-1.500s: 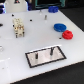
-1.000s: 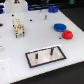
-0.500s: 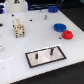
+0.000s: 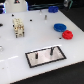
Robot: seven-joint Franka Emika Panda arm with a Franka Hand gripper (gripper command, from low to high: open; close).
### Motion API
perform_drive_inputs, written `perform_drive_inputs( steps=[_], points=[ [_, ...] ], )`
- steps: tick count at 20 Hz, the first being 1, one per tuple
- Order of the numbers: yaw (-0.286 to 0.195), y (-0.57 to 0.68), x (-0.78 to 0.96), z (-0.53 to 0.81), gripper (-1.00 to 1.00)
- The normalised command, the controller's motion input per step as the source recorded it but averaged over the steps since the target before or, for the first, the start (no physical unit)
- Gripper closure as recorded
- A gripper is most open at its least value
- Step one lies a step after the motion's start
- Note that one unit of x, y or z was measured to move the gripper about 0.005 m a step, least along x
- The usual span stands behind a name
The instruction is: Insert the blue gear onto the right peg, followed by the red gear
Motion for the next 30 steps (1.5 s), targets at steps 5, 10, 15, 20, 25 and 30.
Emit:
perform_drive_inputs(
  steps=[5,10,15,20,25,30],
  points=[
    [0.0,-0.03,-0.33,-0.56,-1.0],
    [0.0,-0.23,-0.26,-0.54,-1.0],
    [0.0,-0.22,-0.16,-0.51,-1.0],
    [0.0,-0.21,-0.19,-0.16,-1.0],
    [0.0,-0.06,-0.24,-0.01,-1.0],
    [0.0,-0.06,-0.42,-0.09,-1.0]
  ],
)
